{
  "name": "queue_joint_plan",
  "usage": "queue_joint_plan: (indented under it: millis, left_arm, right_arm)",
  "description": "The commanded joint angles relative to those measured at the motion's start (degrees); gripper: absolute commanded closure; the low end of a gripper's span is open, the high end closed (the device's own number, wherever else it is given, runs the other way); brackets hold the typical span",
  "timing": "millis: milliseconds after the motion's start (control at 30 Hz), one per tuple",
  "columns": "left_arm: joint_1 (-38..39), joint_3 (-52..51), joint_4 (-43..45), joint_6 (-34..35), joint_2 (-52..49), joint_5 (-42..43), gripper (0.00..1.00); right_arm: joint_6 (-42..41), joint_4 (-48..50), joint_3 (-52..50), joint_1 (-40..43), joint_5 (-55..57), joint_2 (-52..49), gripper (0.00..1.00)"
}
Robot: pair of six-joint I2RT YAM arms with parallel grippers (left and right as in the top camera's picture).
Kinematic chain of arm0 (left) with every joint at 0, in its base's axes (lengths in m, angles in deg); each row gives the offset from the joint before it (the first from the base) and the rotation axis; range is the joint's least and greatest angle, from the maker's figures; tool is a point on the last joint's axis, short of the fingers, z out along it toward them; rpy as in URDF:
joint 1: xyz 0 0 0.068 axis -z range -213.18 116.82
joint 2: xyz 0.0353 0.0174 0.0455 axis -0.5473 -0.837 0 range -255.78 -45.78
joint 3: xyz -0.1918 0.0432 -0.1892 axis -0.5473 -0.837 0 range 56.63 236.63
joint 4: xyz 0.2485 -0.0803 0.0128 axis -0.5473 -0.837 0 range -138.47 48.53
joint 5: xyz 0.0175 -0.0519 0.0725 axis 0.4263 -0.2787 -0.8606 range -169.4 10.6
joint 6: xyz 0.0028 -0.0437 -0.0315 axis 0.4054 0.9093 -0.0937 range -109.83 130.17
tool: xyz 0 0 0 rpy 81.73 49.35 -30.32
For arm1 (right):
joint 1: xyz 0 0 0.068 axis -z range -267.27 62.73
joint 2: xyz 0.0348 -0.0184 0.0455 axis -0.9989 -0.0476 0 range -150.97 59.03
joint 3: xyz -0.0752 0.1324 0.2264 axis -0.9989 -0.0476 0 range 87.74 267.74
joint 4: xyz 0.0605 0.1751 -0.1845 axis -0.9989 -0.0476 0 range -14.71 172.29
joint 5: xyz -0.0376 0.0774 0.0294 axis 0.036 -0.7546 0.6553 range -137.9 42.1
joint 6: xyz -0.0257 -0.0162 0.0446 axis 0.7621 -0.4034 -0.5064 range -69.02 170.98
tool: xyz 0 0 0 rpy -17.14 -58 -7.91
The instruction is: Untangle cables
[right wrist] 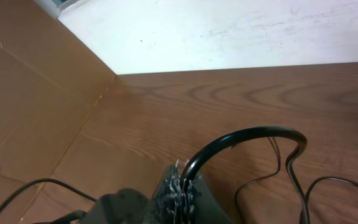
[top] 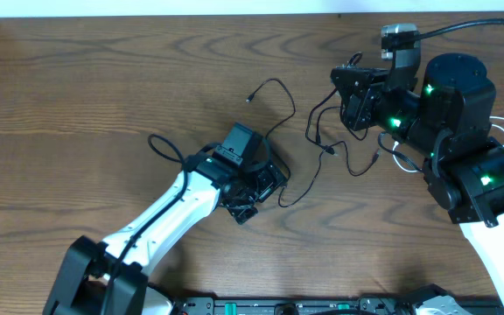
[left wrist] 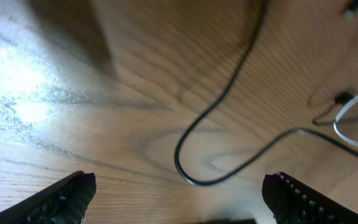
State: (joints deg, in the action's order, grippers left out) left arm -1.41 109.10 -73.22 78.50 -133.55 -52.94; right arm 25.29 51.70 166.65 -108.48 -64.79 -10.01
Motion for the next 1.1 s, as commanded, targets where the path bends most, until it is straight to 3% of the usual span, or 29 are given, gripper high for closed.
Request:
queue_joint_plan:
  millis: [0, 300, 567, 800, 1067]
  left_arm:
    - [1.44, -1.05, 0.26, 6.40, -2.27, 0.24, 0.09]
    - [4.35, -1.05, 6.08, 8.94, -4.83, 0.46, 0.11]
    - [6.82, -1.05, 7.19, 10.10, -5.38, -1.03, 0.24]
    - [9.62, -1.05, 7.26, 13.68, -6.75, -1.73, 0.24]
    - [9.66, -1.05, 7.50, 13.88, -6.75, -8.26, 0.25]
  right_arm:
    - [-0.66, 0.15, 0.33, 0.28, 0.48, 0.52, 0.99]
    - [-0.66, 0.11, 0.33, 0.28, 0.46, 0.52, 0.99]
    - [-1.09, 0.13, 0.33, 0.28, 0.46, 0.52, 0.99]
    - [-1.09, 0.11, 0.33, 0.28, 0.46, 0.52, 0.99]
    - [-1.09, 0.11, 0.33, 0.28, 0.46, 0.52, 0.99]
